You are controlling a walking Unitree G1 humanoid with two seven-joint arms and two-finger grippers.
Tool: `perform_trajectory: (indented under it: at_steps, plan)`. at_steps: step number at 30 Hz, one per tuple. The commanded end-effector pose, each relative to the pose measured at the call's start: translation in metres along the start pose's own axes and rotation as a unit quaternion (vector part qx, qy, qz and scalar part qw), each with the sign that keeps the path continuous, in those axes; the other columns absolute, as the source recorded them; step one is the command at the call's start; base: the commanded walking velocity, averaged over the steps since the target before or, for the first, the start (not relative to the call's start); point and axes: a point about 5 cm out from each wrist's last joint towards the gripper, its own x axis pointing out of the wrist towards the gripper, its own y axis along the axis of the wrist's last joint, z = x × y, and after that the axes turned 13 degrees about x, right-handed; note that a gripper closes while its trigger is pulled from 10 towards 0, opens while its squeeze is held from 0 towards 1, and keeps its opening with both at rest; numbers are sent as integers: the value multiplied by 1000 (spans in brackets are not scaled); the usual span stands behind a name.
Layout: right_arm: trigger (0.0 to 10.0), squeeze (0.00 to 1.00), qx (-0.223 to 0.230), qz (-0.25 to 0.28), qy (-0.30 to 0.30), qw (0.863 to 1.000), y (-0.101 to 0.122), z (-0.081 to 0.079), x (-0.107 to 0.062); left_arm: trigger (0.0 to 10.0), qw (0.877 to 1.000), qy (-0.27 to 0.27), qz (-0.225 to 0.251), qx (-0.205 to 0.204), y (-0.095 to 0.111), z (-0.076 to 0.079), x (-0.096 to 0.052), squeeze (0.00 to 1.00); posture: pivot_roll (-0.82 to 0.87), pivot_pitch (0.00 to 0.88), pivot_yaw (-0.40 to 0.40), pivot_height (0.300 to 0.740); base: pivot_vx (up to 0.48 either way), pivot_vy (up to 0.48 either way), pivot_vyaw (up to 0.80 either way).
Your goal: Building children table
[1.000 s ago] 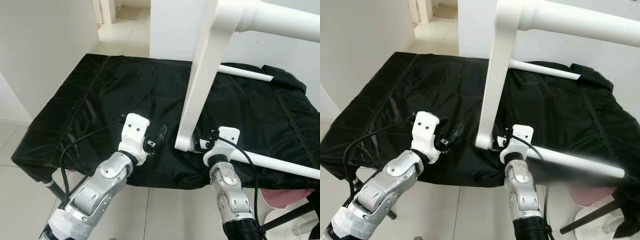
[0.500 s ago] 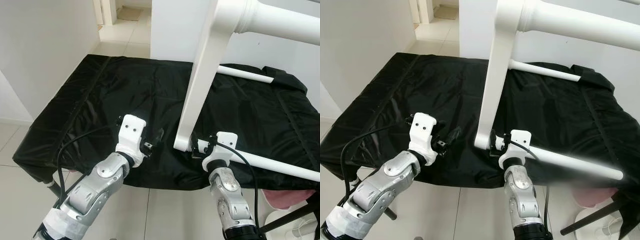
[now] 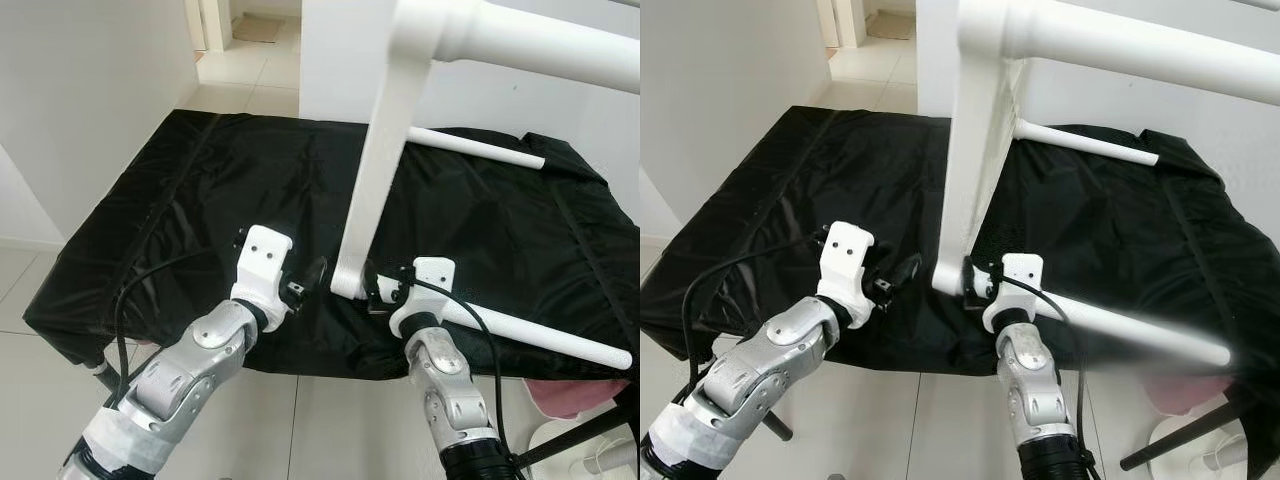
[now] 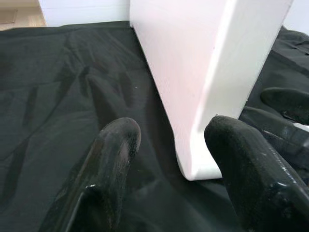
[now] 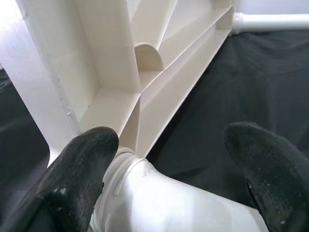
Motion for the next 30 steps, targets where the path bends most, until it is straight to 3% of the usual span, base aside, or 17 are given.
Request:
perform_trajectory:
  at_steps: [1,6,7,9,10,11,15,21,30]
  plan:
    - [10000,0,-3,-10,22,1000,-6,-9,1,10000,993,-116,30,18,4,9,0,0,31,0,-20,740,0,0,0]
    - [10000,0,12,4,19,1000,-5,-5,-8,10000,991,-125,37,13,7,7,-2,0,29,0,-11,740,0,0,0]
    - [10000,0,17,15,16,1000,-3,-2,-12,10000,991,-128,38,10,8,8,-3,137,27,0,-14,740,0,0,0]
    - [10000,0,19,22,13,999,-2,0,-14,10000,991,-130,39,8,8,8,-4,137,27,0,-14,740,0,0,0]
    - [10000,0,21,30,9,999,0,3,-17,10000,989,-139,42,-4,9,9,-4,929,26,0,-15,740,0,0,0]
    - [10000,0,23,55,-9,998,8,12,-21,10000,986,-149,63,-33,15,10,-6,1000,19,0,-25,740,0,0,0]
    - [10000,0,16,96,-31,995,23,26,-28,10000,980,-162,92,-70,24,12,-8,1000,17,0,-34,740,0,0,0]
    - [10000,0,4,132,-85,988,39,45,-24,10000,979,-164,111,-56,35,21,-4,1000,23,2,-52,740,0,0,0]
    - [10000,0,-5,149,-107,983,46,51,-20,10000,983,-144,113,-26,42,21,5,1000,22,9,-50,740,0,0,0]
